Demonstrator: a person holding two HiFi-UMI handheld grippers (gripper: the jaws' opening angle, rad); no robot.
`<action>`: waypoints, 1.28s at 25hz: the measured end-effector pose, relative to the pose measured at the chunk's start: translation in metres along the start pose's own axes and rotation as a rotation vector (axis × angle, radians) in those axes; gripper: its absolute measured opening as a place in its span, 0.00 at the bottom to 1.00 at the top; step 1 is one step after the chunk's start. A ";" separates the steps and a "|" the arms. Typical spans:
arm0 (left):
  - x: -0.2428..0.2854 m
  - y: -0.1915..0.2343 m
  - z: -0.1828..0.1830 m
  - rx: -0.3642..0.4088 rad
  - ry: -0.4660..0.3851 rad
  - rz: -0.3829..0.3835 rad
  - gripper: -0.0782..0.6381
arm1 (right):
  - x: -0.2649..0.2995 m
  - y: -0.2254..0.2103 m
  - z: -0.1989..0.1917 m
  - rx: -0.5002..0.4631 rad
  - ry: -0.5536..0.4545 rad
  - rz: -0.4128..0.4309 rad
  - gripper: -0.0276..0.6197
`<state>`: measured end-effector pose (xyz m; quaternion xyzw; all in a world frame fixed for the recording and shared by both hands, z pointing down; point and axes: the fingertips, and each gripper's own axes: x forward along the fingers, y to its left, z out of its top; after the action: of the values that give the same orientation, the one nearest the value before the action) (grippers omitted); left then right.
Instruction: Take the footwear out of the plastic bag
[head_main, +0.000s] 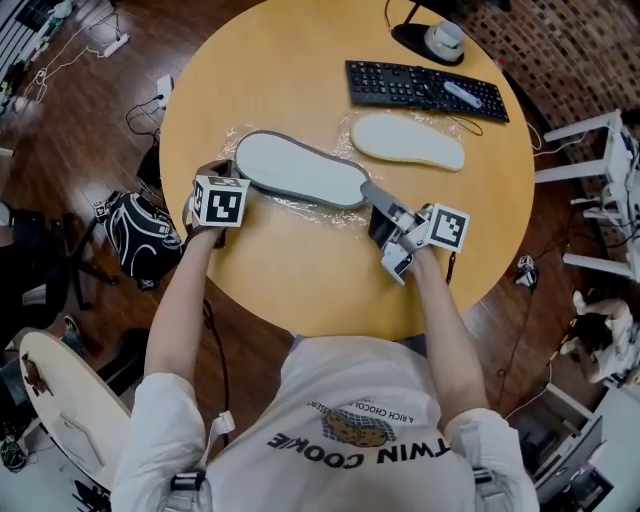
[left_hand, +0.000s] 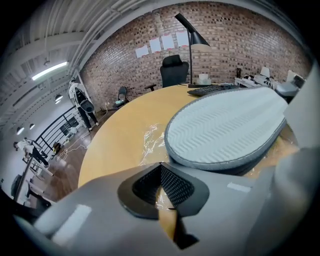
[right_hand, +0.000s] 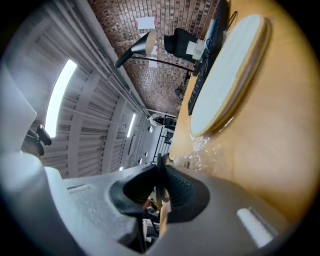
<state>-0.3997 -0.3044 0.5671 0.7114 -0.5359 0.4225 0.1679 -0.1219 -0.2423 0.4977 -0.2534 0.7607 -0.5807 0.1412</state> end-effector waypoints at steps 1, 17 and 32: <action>0.000 0.000 0.000 0.000 -0.001 0.000 0.11 | -0.001 -0.006 0.000 -0.011 0.007 -0.030 0.14; -0.003 -0.001 -0.002 -0.022 -0.026 0.045 0.12 | -0.011 -0.044 -0.015 -0.401 0.130 -0.482 0.17; -0.084 -0.069 0.018 -0.198 -0.200 0.097 0.12 | -0.025 -0.031 -0.005 -0.807 0.270 -0.591 0.18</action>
<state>-0.3354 -0.2388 0.5060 0.7031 -0.6228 0.3023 0.1625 -0.0967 -0.2302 0.5272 -0.4146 0.8315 -0.2838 -0.2369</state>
